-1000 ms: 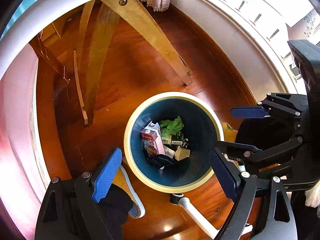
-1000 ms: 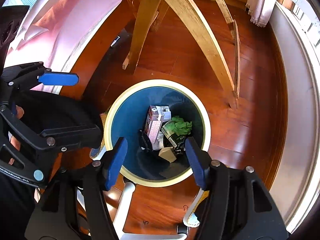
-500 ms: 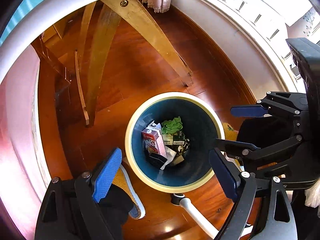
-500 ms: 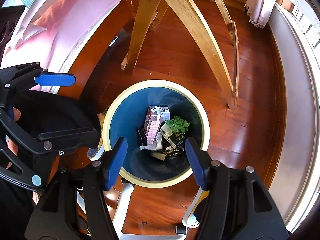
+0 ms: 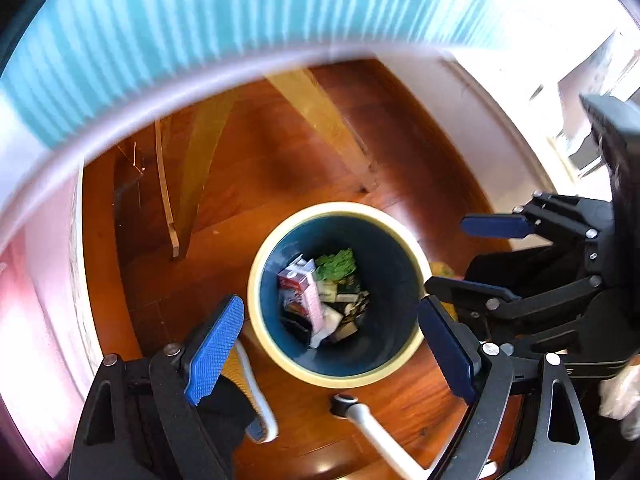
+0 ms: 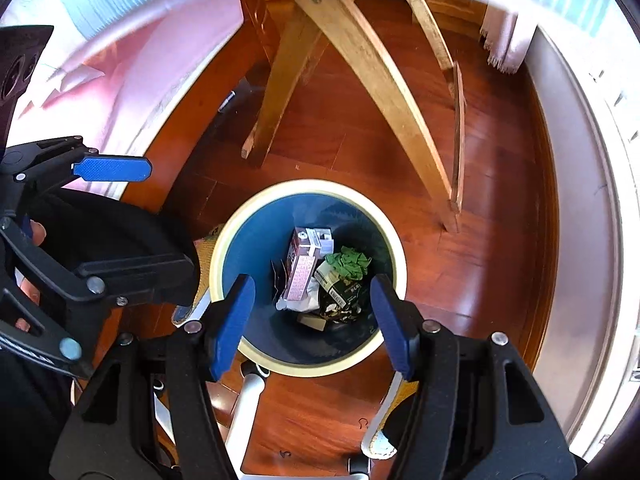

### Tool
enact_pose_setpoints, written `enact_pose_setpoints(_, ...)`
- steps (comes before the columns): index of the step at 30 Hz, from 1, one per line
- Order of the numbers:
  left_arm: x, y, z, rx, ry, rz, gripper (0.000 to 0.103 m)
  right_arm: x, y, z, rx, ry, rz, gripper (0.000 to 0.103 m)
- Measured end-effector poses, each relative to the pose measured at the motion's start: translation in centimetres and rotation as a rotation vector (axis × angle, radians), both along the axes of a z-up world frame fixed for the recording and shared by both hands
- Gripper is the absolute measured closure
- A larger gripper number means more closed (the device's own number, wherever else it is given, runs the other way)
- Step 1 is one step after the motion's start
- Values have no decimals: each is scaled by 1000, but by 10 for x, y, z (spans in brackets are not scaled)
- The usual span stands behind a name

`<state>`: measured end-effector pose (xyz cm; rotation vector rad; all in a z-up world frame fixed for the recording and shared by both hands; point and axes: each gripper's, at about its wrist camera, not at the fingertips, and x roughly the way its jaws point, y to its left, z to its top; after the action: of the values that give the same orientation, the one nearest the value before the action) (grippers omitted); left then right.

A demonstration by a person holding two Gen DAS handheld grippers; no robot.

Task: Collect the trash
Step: 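Raise both tools from the bin back over the table, then grasp the orange-gold snack bag with left tool while right tool grasps yellow wrapper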

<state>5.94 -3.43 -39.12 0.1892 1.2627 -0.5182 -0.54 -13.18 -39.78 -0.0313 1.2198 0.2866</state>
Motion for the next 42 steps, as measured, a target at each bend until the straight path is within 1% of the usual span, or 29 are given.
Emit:
enact_pose_setpoints(2, -2, 4, 16, -21, -19, 7, 13, -3, -1, 13, 8, -8, -1, 45)
enact_pose_setpoints(4, -6, 7, 36, -40, -43, 15, 13, -5, -4, 30, 42, -4, -14, 45)
enact_pose_setpoints(7, -11, 15, 70, -82, -63, 23, 13, -11, -6, 63, 62, -24, 6, 45)
enact_pose_setpoints(11, -18, 24, 128, -85, -138, 7, 13, -17, -5, 119, 68, -81, 49, 45)
enact_pose_setpoints(15, -15, 36, 187, -98, -189, -4, 13, -15, -7, 179, 73, -141, 77, 45)
enact_pose_setpoints(18, -6, 44, 228, -81, -227, -7, 13, -9, -4, 220, 72, -187, 101, 45)
enact_pose_setpoints(21, 10, 51, 263, -68, -254, 4, 13, 3, -3, 260, 71, -231, 110, 45)
enact_pose_setpoints(24, 36, 58, 293, -56, -261, 17, 13, 23, -2, 297, 71, -280, 114, 45)
enact_pose_setpoints(27, 69, 63, 318, -57, -264, 29, 13, 53, 4, 330, 61, -318, 117, 45)
enact_pose_setpoints(30, 110, 70, 341, -38, -286, 60, 13, 90, 8, 357, 57, -352, 106, 45)
enact_pose_setpoints(33, 154, 76, 357, -37, -304, 95, 13, 133, 19, 379, 52, -382, 99, 45)
enact_pose_setpoints(36, 198, 82, 363, -28, -318, 132, 13, 184, 29, 391, 59, -397, 86, 45)
enact_pose_setpoints(38, 227, 87, 363, -26, -328, 156, 13, 218, 36, 393, 75, -388, 70, 45)
enact_pose_setpoints(42, 288, 100, 358, -27, -323, 199, 13, 281, 48, 377, 64, -372, 39, 45)
